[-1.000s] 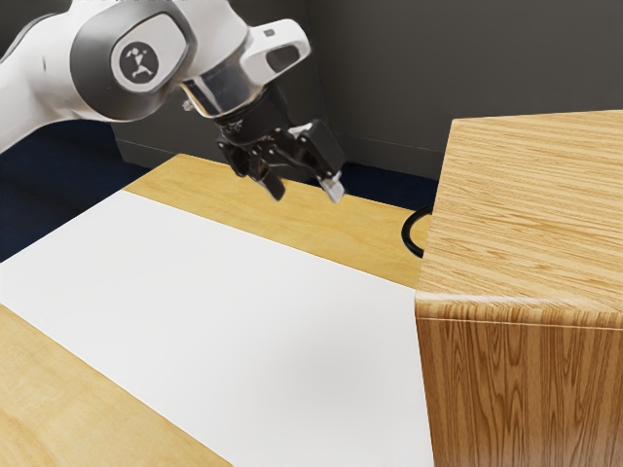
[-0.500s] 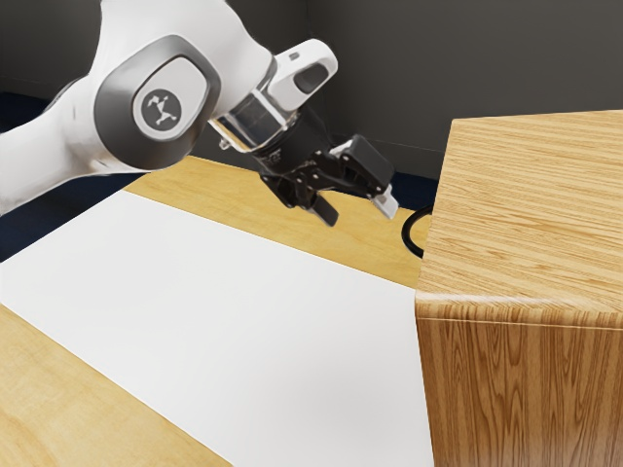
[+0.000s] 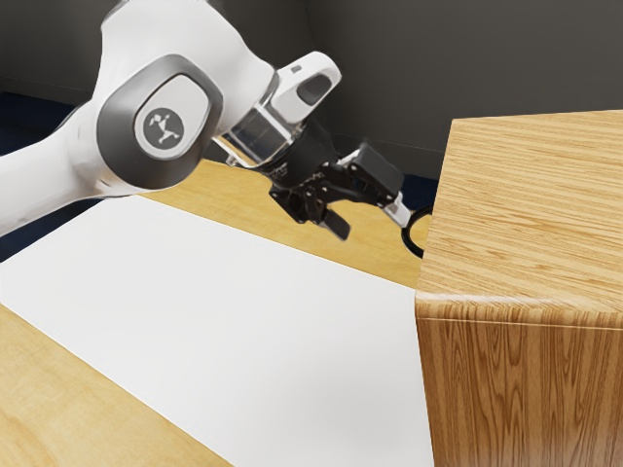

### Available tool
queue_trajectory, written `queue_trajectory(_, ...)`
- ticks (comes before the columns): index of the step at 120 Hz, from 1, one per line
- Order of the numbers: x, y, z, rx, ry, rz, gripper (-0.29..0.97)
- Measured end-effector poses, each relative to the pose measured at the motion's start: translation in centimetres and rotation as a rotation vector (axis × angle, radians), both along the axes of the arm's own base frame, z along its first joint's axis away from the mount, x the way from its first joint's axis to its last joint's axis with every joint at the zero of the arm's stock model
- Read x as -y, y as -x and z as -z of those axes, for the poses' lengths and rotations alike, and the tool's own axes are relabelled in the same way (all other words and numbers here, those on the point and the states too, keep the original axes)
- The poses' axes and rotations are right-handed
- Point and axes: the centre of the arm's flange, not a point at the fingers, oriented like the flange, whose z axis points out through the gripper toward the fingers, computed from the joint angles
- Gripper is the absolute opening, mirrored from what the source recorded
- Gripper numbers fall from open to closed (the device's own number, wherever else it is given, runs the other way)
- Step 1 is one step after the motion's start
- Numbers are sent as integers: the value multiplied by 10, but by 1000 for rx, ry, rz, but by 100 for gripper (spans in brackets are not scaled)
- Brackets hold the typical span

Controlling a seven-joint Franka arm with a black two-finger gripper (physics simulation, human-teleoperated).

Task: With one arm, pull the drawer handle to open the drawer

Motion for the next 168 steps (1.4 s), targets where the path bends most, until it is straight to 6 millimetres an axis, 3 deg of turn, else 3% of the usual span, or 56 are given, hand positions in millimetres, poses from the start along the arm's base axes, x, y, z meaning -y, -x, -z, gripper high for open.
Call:
queue_trajectory(29,11,-3,6,1,4,8,68)
queue_trajectory(59,15,-7,27,-20,1,0,68)
queue_trajectory(110,-44,13,33,-31,44,-89,68)
queue_trajectory(141,-65,33,30,-29,73,-111,68)
queue_trajectory(168,-93,43,38,-43,96,-149,68)
